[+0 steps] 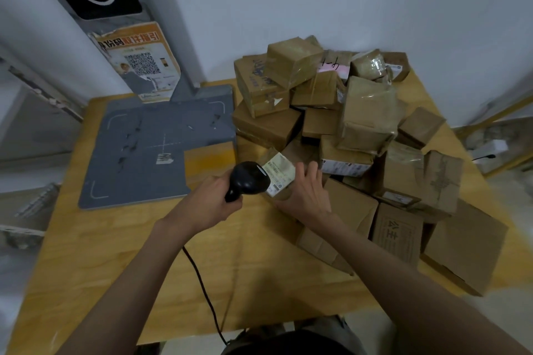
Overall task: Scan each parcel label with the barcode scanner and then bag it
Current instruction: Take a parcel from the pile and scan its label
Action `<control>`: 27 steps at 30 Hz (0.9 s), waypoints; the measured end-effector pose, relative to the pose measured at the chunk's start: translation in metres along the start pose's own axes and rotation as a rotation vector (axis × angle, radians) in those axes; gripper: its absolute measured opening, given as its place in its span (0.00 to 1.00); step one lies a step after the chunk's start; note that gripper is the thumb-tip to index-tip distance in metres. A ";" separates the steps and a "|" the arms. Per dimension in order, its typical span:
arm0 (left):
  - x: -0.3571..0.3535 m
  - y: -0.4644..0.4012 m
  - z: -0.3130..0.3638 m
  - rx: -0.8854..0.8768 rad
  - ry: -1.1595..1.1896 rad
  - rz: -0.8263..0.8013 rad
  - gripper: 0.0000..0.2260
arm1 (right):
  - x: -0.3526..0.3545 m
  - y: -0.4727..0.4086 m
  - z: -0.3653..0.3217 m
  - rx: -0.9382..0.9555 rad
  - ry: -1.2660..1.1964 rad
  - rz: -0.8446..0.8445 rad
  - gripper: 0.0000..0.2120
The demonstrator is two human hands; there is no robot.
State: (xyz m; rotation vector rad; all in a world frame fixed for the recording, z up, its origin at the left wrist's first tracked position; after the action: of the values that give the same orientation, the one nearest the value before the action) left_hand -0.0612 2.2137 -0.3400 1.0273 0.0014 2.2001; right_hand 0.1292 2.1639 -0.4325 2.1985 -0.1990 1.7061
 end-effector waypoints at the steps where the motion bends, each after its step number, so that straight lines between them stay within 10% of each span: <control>1: 0.002 0.003 0.002 -0.005 -0.001 -0.002 0.13 | 0.005 0.004 -0.003 0.010 -0.004 0.012 0.46; 27: -0.238 0.059 0.238 -0.435 -0.077 -0.559 0.11 | 0.079 0.309 0.232 -0.556 -0.064 0.177 0.47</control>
State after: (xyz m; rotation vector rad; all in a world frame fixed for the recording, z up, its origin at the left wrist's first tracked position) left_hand 0.1691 1.9626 -0.3205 0.7491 -0.1934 1.5611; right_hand 0.2620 1.8024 -0.3485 1.8551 -0.8006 1.4368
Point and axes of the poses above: each hand's wrist, its own y-axis away from the middle knuckle, its own x-axis out of the back of the hand, z = x × y, the point moved 7 cm from there along -y, towards the middle knuckle, and after that the axes turned 13 degrees about y, right-handed, at the moved point
